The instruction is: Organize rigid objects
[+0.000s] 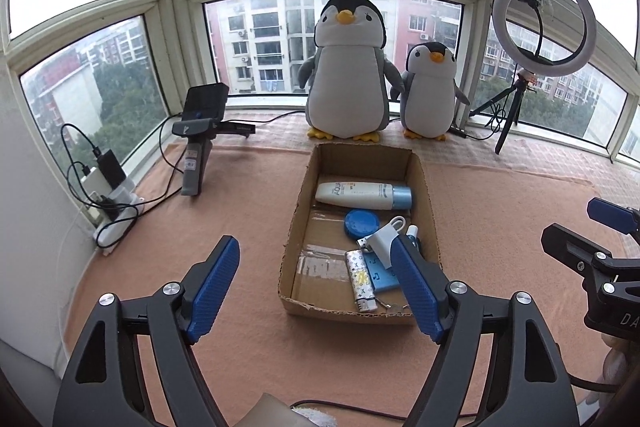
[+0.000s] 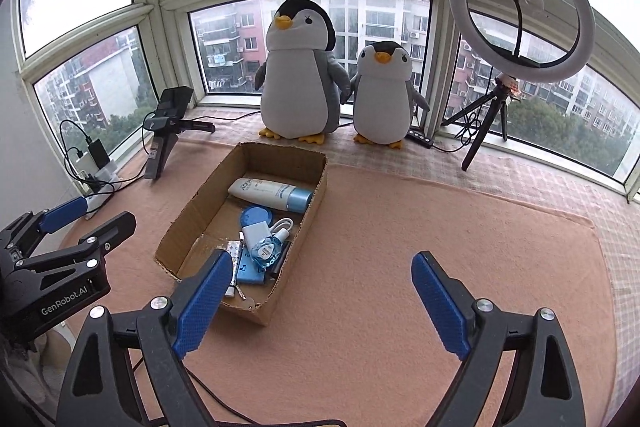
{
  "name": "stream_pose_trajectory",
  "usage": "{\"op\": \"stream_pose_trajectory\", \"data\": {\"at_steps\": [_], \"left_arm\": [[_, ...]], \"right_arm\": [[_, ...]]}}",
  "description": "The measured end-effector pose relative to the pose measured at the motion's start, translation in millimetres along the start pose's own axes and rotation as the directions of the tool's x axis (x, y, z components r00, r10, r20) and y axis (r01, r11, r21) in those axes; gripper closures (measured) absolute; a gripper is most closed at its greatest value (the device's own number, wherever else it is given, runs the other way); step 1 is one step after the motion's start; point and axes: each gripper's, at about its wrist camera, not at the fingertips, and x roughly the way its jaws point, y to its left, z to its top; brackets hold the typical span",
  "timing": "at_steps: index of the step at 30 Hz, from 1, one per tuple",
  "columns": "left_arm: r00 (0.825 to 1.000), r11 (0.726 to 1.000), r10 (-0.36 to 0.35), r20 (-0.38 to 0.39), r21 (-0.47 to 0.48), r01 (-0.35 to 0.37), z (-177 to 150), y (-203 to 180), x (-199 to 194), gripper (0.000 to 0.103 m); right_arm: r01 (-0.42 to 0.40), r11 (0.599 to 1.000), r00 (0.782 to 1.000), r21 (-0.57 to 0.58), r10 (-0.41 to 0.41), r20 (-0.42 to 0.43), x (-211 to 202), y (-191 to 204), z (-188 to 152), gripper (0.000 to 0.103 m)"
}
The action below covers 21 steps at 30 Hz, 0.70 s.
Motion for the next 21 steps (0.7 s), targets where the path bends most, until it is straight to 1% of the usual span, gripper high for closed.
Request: {"op": "stream_pose_trajectory", "data": {"at_steps": [21], "left_arm": [[1.0, 1.0, -0.001, -0.003, 0.004, 0.001, 0.5, -2.3, 0.3, 0.025]], "right_arm": [[0.001, 1.0, 1.0, 0.007, -0.001, -0.014, 4.0, -5.1, 0.5, 0.014]]}}
